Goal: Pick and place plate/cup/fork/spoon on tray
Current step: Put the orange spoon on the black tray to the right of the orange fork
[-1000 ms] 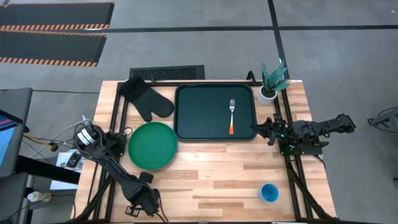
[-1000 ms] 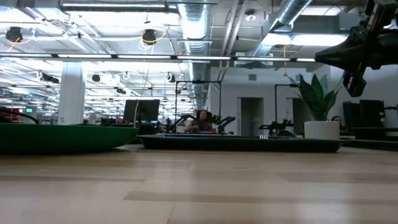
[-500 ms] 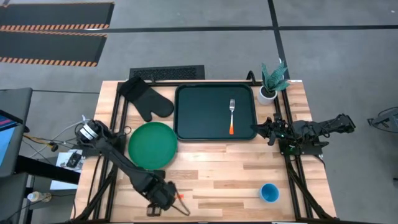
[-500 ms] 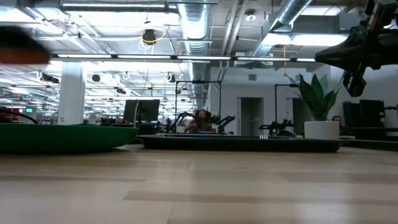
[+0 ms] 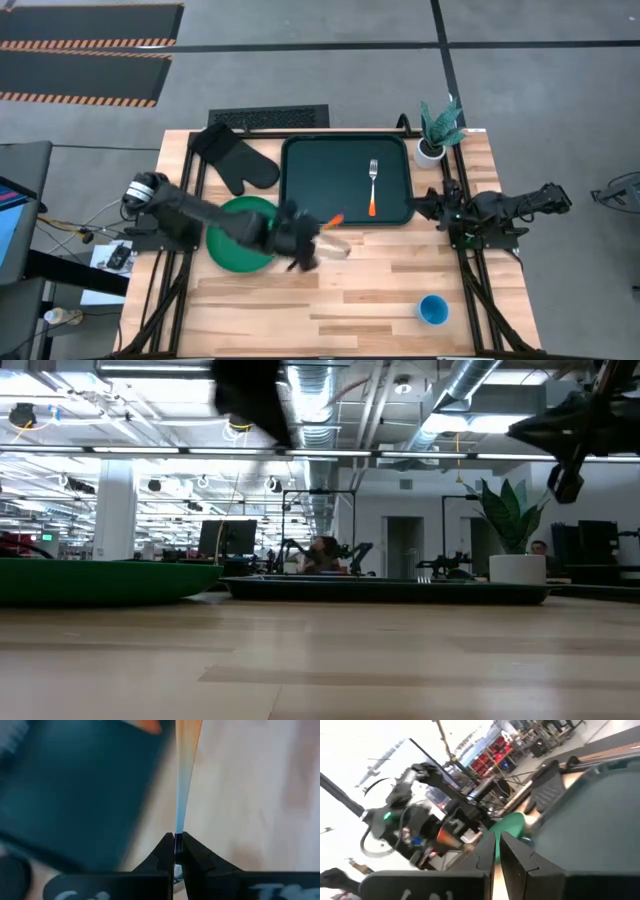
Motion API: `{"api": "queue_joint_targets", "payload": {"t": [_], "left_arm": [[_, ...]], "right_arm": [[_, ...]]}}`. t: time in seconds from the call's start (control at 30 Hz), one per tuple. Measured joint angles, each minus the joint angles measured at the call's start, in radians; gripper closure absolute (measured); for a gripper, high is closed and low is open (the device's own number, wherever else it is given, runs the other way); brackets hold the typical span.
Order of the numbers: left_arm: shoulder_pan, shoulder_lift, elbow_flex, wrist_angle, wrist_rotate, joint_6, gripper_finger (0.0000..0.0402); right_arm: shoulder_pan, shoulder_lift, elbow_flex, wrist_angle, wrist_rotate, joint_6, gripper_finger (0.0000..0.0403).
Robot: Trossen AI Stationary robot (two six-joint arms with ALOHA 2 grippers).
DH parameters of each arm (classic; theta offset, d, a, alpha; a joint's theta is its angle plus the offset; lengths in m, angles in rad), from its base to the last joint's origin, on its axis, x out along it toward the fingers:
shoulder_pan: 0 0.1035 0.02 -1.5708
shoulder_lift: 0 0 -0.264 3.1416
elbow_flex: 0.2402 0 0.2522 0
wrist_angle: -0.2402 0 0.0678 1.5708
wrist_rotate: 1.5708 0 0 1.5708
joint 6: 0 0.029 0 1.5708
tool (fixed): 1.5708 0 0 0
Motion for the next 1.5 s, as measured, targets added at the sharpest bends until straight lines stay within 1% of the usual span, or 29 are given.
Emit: {"api": "queue_joint_targets", "payload": {"t": [0.1,0.17,0.23,0.3,0.37,0.53,0.63,0.77,0.9,0.97,1.07,1.13,1.27,1.5], "left_arm": [[0.102,-0.008,0.000,0.260,-0.007,0.147,0.0401],[0.162,-0.009,0.000,0.458,0.035,0.256,0.0401],[0.218,-0.009,0.000,0.640,0.109,0.335,0.0401],[0.270,-0.009,0.000,0.800,0.167,0.370,0.0401],[0.319,-0.009,0.001,0.932,0.202,0.386,0.0401],[0.408,-0.009,0.001,1.164,0.279,0.398,0.0401],[0.436,-0.009,0.001,1.224,0.327,0.392,0.0401],[0.451,-0.006,0.001,1.260,0.353,0.393,0.0401],[0.454,0.047,0.001,1.370,0.452,0.386,0.0401],[0.454,0.077,0.009,1.405,0.480,0.387,0.0401],[0.460,0.120,0.031,1.442,0.494,0.358,0.0401],[0.470,0.152,0.052,1.473,0.533,0.336,0.0401],[0.490,0.218,0.137,1.469,0.620,0.316,0.0401],[0.514,0.352,0.297,1.445,0.724,0.323,0.0401]], "right_arm": [[-0.001,0.000,0.001,0.036,-0.001,0.069,0.0351],[-0.001,0.000,0.001,0.040,-0.001,0.128,0.0351],[-0.001,0.000,0.001,0.039,-0.001,0.189,0.0351],[-0.001,0.000,0.002,0.040,-0.002,0.240,0.0348],[-0.001,0.000,0.002,0.051,-0.001,0.298,0.0338],[-0.003,0.000,0.003,0.112,0.031,0.379,0.0292],[-0.020,0.000,0.004,0.151,0.038,0.389,0.0258],[-0.054,0.001,0.004,0.179,0.049,0.412,0.0221],[-0.103,0.001,0.005,0.215,0.059,0.450,0.0202],[-0.131,0.007,0.005,0.234,0.059,0.466,0.0199],[-0.171,0.015,0.005,0.272,0.059,0.476,0.0199],[-0.195,0.025,0.006,0.292,0.059,0.486,0.0202],[-0.234,0.049,0.006,0.308,0.052,0.517,0.0205],[-0.257,0.089,0.006,0.329,0.048,0.557,0.0204]]}}
